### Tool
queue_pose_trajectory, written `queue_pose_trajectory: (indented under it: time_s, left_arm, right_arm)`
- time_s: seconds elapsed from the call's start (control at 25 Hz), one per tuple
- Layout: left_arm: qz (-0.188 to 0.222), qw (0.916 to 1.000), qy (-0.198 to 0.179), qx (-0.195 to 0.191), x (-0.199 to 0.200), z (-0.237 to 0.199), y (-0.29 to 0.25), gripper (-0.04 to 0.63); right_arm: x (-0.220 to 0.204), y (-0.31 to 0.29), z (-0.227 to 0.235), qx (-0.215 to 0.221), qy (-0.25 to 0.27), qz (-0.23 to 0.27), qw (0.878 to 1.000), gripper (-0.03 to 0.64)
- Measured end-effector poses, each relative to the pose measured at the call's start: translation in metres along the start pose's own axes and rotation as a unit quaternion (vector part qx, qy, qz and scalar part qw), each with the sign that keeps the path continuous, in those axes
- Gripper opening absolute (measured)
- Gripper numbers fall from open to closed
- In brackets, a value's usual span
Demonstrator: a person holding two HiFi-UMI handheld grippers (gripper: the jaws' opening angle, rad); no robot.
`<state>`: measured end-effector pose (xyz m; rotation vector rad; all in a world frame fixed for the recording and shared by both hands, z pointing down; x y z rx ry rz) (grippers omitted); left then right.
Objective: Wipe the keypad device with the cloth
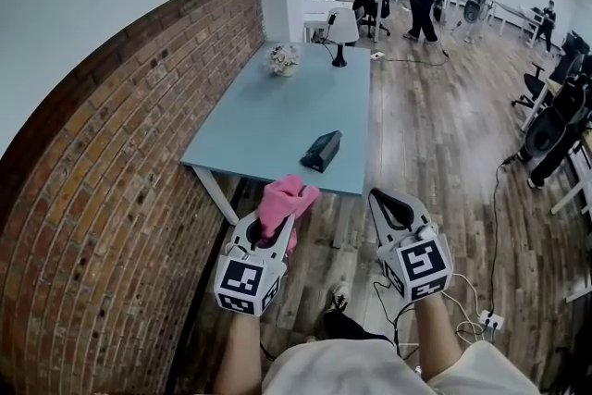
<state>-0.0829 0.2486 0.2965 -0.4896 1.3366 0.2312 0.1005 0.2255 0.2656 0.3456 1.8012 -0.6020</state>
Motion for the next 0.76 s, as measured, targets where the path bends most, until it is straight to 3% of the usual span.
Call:
queue_pose_trajectory:
  time_s: [0.76]
  left_arm:
    - [0.016,0.9997,-0.011,-0.011,0.009,0.014,0.038,0.135]
  right_arm:
    - [-0.004,0.028,-0.021,-0.01,0.007,-0.009,1.0,0.011]
Point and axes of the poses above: the fingertips, and each gripper's own axes: y backward along the fingers, z to its right, x out of its top, the point moved 3 cm from there along y, backward along the fingers, and after that the axes turned 8 degrees about -z, right-handed, at the moved point
